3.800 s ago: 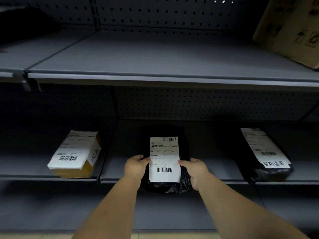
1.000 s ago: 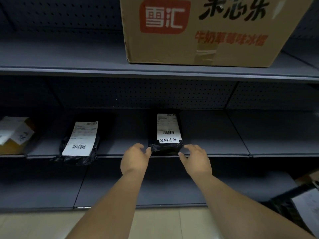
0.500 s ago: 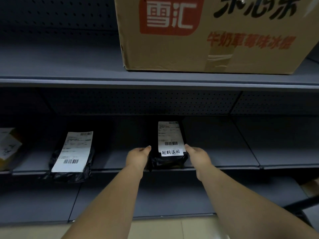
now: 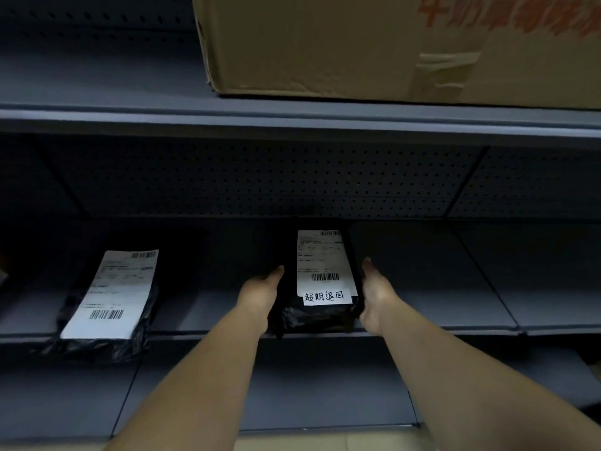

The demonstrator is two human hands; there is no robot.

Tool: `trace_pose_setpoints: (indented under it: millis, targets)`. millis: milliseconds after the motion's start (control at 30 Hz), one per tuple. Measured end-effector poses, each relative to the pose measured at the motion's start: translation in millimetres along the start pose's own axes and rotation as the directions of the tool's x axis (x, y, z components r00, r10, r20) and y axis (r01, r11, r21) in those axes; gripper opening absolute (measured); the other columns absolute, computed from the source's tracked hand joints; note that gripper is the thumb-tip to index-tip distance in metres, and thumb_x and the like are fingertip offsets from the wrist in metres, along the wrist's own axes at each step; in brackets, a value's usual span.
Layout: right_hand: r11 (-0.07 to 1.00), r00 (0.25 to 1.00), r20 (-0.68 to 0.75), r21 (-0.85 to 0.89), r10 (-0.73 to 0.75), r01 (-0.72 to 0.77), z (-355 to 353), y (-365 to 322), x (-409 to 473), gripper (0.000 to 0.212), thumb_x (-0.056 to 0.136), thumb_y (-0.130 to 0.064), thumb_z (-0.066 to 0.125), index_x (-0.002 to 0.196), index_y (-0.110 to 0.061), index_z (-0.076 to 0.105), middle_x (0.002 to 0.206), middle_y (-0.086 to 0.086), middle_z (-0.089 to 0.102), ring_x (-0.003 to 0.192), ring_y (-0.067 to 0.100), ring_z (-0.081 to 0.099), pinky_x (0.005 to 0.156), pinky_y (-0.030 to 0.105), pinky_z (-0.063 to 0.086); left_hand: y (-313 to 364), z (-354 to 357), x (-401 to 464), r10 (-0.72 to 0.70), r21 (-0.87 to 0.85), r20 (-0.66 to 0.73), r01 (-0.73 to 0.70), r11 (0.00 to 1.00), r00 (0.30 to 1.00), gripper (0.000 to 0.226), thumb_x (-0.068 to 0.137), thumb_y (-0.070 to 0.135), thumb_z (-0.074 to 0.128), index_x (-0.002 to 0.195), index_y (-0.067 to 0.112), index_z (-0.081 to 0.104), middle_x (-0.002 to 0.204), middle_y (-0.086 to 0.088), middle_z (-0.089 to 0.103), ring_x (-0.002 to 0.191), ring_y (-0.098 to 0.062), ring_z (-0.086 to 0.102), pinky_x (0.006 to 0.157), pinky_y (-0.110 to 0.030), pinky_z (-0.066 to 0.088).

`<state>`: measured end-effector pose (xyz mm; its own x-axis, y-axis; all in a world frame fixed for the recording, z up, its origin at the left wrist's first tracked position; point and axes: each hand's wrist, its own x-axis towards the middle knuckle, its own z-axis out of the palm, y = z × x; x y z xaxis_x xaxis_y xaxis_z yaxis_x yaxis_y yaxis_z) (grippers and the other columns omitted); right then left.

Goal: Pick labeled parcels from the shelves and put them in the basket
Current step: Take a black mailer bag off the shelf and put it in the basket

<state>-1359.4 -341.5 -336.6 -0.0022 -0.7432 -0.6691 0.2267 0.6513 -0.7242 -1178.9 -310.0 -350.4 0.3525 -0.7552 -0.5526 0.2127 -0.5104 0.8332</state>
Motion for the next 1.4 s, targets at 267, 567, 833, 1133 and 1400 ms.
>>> trace_pose_setpoints:
  millis: [267, 567, 833, 1133, 1400]
  targets:
    - [0.999, 0.997, 0.057, 0.030, 0.043, -0.045, 1.3, 2.2, 6.0, 0.065, 0.087, -0.068, 0.036, 0.125, -0.019, 0.056, 0.109, 0.014, 0.069, 0.095, 0.035, 0.067, 0.093, 0.049, 0.050, 0.6, 2.3, 8.1, -0.014, 0.027, 0.010, 0.013, 1.000, 1.000, 0.058, 0.086, 0.048, 0.060, 0.129, 0.009, 0.053, 0.125, -0.010, 0.059, 0.113, -0.031, 0.056, 0.095, -0.035, 0.044]
    - [0.999, 0.983, 0.180, -0.012, 0.033, -0.031, -8.2, 8.6, -8.9, 0.061, 0.088, -0.066, 0.039, 0.116, -0.019, 0.065, 0.104, 0.011, 0.073, 0.097, 0.031, 0.069, 0.091, 0.045, 0.052, -1.9, -6.3, -7.0, 0.084, -0.029, 0.089, -0.081, 0.996, 0.992, 0.044, 0.085, 0.036, 0.066, 0.124, 0.018, 0.060, 0.111, -0.003, 0.066, 0.099, -0.020, 0.062, 0.083, -0.031, 0.048]
    - [0.995, 0.981, 0.196, -0.095, 0.009, 0.009, -20.4, 8.7, -43.9, 0.049, 0.078, -0.051, 0.067, 0.107, -0.012, 0.069, 0.100, 0.009, 0.075, 0.095, 0.029, 0.070, 0.095, 0.046, 0.050, -7.4, -16.3, -42.1, 0.095, -0.102, 0.118, -0.083, 0.991, 0.988, 0.027, 0.084, 0.029, 0.069, 0.111, 0.029, 0.065, 0.097, 0.008, 0.071, 0.093, -0.012, 0.064, 0.069, -0.026, 0.048]
    - [0.998, 0.964, 0.263, -0.034, -0.037, 0.048, -37.7, 9.2, -85.8, 0.053, 0.076, -0.035, 0.073, 0.123, -0.015, 0.058, 0.107, 0.009, 0.072, 0.098, 0.030, 0.069, 0.092, 0.050, 0.052, -14.8, -24.5, -94.6, 0.178, -0.193, 0.163, -0.145, 0.970, 0.971, 0.016, 0.087, 0.019, 0.065, 0.096, 0.032, 0.069, 0.093, 0.008, 0.075, 0.078, -0.006, 0.070, 0.070, -0.024, 0.050]
    - [0.996, 0.961, 0.265, -0.017, -0.080, 0.088, -52.9, 15.0, -120.6, 0.056, 0.075, -0.024, 0.077, 0.125, -0.015, 0.053, 0.106, 0.010, 0.073, 0.097, 0.030, 0.069, 0.087, 0.055, 0.053, -16.3, -28.3, -133.7, 0.220, -0.199, 0.177, -0.184, 0.963, 0.959, 0.023, 0.086, 0.016, 0.066, 0.105, 0.030, 0.068, 0.112, 0.001, 0.070, 0.107, -0.017, 0.063, 0.098, -0.039, 0.046]
